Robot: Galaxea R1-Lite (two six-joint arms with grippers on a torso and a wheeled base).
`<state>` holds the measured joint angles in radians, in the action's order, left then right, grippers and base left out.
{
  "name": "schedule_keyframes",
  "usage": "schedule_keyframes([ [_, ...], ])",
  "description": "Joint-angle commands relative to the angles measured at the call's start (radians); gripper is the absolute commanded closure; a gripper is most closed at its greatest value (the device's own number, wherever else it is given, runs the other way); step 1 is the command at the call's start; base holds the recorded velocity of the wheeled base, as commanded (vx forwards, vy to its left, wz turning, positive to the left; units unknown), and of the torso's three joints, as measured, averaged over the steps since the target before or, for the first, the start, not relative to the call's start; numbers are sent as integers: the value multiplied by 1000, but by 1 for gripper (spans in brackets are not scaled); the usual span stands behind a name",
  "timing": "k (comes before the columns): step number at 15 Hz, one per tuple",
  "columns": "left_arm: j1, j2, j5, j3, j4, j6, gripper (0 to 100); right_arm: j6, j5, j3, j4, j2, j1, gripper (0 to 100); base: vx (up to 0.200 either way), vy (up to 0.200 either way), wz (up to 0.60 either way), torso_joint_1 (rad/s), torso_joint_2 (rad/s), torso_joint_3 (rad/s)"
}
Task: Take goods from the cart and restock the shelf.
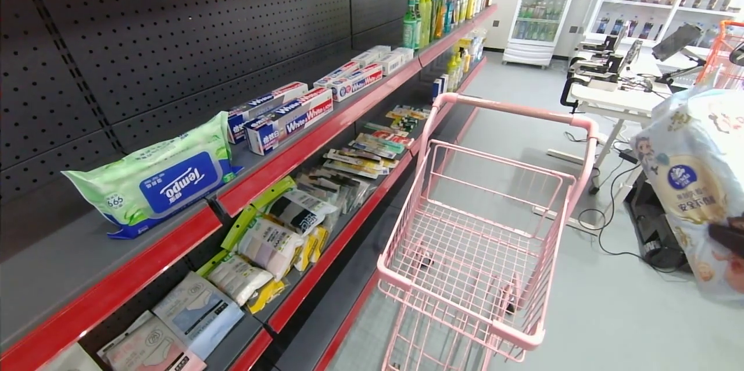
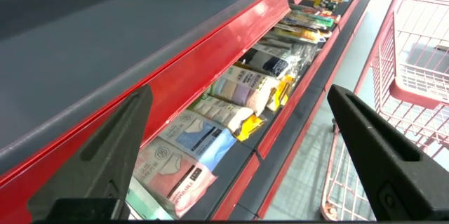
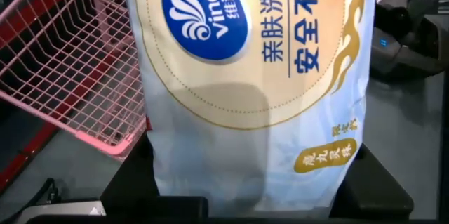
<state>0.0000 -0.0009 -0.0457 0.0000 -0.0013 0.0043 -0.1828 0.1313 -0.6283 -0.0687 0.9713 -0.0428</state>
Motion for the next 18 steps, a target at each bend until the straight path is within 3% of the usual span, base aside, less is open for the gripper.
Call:
schedule_keyframes([
  [1, 0, 1, 0, 0, 0, 0, 0, -1, -2, 36, 1, -91, -17, 100, 0, 0, 0, 0, 0, 0],
  [18, 0, 1, 0, 0, 0, 0, 0, -43, -4, 82, 12, -72, -9, 100, 0, 0, 0, 173, -367, -200],
])
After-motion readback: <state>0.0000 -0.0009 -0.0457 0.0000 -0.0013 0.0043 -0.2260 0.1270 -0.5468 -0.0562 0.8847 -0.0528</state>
